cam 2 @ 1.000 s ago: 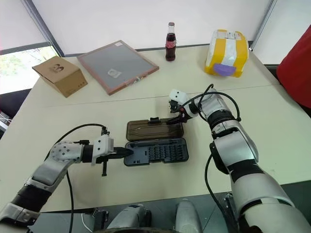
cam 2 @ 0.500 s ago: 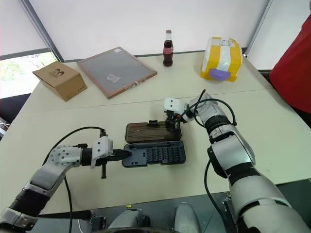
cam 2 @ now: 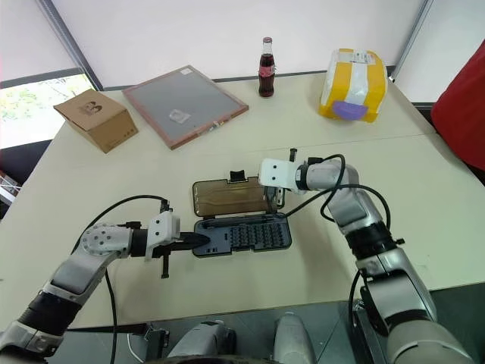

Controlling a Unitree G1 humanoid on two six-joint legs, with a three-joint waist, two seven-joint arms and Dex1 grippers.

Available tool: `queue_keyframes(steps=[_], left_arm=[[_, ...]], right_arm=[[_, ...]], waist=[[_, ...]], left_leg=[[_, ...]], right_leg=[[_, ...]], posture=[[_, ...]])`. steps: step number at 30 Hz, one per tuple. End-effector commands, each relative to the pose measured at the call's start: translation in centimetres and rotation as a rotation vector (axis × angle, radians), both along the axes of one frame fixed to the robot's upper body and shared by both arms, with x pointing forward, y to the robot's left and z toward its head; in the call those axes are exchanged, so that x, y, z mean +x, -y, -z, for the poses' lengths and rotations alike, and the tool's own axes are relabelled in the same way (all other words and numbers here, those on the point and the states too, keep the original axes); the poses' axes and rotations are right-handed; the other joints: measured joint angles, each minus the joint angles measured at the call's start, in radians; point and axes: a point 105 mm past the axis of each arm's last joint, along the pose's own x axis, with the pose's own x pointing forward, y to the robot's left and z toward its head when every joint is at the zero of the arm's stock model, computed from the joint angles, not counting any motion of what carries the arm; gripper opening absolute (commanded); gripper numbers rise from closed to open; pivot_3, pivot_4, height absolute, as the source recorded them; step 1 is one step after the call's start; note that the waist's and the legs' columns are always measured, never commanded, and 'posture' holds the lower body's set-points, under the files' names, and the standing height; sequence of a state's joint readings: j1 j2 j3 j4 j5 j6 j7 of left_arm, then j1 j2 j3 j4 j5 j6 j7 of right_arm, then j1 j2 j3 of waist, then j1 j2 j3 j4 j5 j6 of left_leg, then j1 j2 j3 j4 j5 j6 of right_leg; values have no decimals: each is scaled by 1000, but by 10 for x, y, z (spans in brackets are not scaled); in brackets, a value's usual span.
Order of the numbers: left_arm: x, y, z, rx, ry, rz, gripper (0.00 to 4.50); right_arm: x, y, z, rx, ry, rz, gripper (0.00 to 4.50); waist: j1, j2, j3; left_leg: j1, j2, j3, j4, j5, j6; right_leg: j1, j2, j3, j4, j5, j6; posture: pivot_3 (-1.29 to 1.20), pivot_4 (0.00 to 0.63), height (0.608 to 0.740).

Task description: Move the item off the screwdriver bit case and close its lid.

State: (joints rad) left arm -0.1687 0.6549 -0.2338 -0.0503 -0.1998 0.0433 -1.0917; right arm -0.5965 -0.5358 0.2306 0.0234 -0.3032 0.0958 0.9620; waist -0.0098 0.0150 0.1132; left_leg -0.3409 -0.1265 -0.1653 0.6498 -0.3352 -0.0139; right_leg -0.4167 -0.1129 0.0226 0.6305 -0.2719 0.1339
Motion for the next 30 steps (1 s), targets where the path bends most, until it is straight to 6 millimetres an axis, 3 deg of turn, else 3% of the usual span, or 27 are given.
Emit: queue_keyframes(steps=[1, 8, 11, 13, 17, 19, 22, 26, 30], left_arm=[[-10, -7, 28, 51, -151, -31, 0], [-31, 3, -33, -199, -425, -36, 0], [-36, 2, -69, -286, -477, -46, 0], [-23, -5, -92, -360, -440, -100, 0], [38, -39, -118, -505, -262, -380, 0], [66, -57, -115, -520, -186, -526, 0], [92, -71, -90, -415, -101, -641, 0], [109, -59, -66, -374, -99, -605, 0], [111, -36, -43, -308, -152, -477, 0]], right_arm=[[-12, -9, -15, 40, 70, -4, 38], [-15, -6, -7, 11, 86, 6, 38], [-15, -4, -5, 0, 89, 6, 38], [-15, -3, -5, -2, 93, 7, 38], [-14, -2, -7, -3, 104, 12, 38], [-13, -2, -8, -3, 111, 14, 38], [-12, -1, -11, -1, 124, 20, 38], [-12, -3, -14, 7, 130, 20, 38], [-12, -4, -13, 6, 128, 21, 38]], waist=[[-1, -2, 1], [-4, -12, 15], [-4, -14, 19], [-1, -14, 19], [-1, -15, 21], [-1, -15, 21], [-5, -15, 21], [-2, -16, 22], [-2, -17, 22]], left_leg=[[0, 0, 0, 0, 0, 0], [-1, 1, 1, 0, 0, 0], [-14, 2, 0, 4, 0, 0], [-16, 2, 0, 6, 0, 0], [-16, 1, 0, 9, 0, -1], [-15, 1, 0, 10, 0, -1], [-16, 1, 1, 10, 0, -1], [-17, 0, 1, 11, 0, -1], [-19, -1, 0, 14, 0, -1]], right_leg=[[0, 0, 0, 0, 0, 0], [-1, 0, 1, 0, 0, 0], [-13, 1, 0, 2, 0, 0], [-14, 1, -1, 3, 0, 0], [-12, 1, -3, 2, 0, 0], [-12, 1, -3, 2, 0, 0], [-12, 1, -4, 2, 0, 0], [-13, 1, -5, 2, 0, 0], [-12, 0, -6, 2, 1, 0]], posture=[[0, 150, 740], [0, 150, 740], [0, 150, 740], [0, 150, 740], [0, 150, 740], [0, 150, 740], [0, 150, 740], [0, 150, 740], [0, 150, 740]])
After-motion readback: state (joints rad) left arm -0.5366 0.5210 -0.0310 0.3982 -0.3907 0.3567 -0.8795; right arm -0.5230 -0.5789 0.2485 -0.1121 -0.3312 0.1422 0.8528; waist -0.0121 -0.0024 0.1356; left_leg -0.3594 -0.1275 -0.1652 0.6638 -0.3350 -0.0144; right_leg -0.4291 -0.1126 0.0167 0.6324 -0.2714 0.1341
